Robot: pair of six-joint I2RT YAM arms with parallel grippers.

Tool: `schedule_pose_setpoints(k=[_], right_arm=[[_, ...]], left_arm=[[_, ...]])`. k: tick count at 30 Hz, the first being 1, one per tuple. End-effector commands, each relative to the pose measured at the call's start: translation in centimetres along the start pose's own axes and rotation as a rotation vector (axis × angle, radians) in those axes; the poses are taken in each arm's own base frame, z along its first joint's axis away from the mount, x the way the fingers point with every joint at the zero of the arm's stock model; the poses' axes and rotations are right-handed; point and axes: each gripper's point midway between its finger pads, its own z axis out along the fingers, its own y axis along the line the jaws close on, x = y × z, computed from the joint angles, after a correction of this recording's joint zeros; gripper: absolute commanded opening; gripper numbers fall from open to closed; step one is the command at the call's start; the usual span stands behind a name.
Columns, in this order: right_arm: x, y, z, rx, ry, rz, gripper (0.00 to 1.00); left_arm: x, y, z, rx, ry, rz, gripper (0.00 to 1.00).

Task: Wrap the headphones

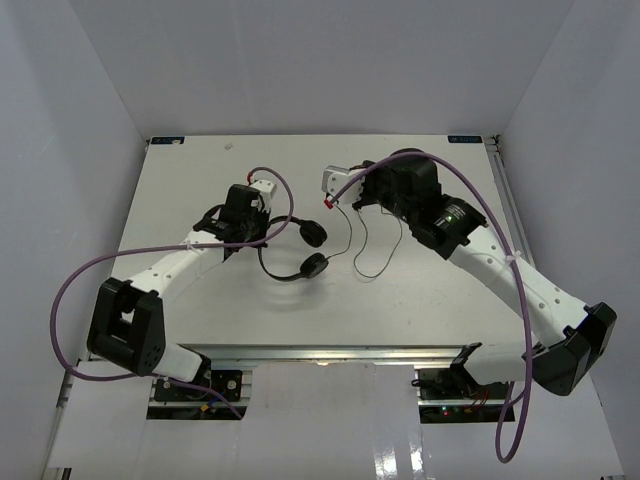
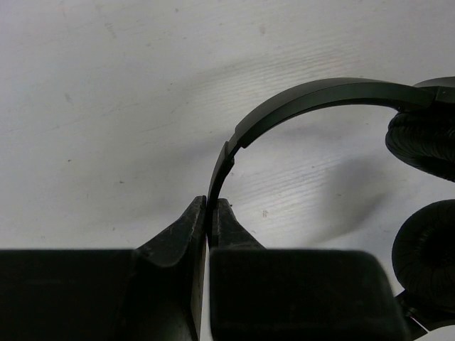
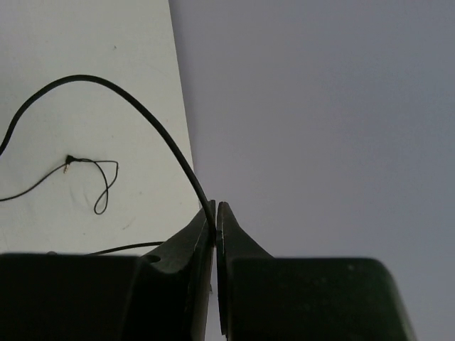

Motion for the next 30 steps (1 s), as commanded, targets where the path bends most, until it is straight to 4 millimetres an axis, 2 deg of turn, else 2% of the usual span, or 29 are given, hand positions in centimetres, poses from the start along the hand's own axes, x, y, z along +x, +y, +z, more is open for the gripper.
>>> schedule_pose_setpoints(k=[1,5,12,18,30], right_arm=[[-4.7,-0.8,0.5,-0.031,-0.224,0.064,0.08],[-6.0,1.0,1.3,-0.102,-0.294,0.123,0.08],[-7.6,2.1,2.2,-0.155,-0.370,0.223,0.08],[-7.5,3.7,4.0,-0.183,-0.360,0.277,0.08],[-5.7,5.5,6.5,-0.222,-0.306,0.328,0.08]], left_arm=[[-4.2,-3.4,-2.7,0.174,-0.195,0.050,0.00],[-5.3,-5.5,-3.5,0.254,-0.256,0.063,0.00],[-6.2,-8.7,-3.7,0.336,-0.302,0.073,0.00],[-7.7,-11.7,-4.6,0.393,-0.365,0.077,0.00],[-9.9,-15.2,-7.5,0.476,-0.457,0.096,0.00]])
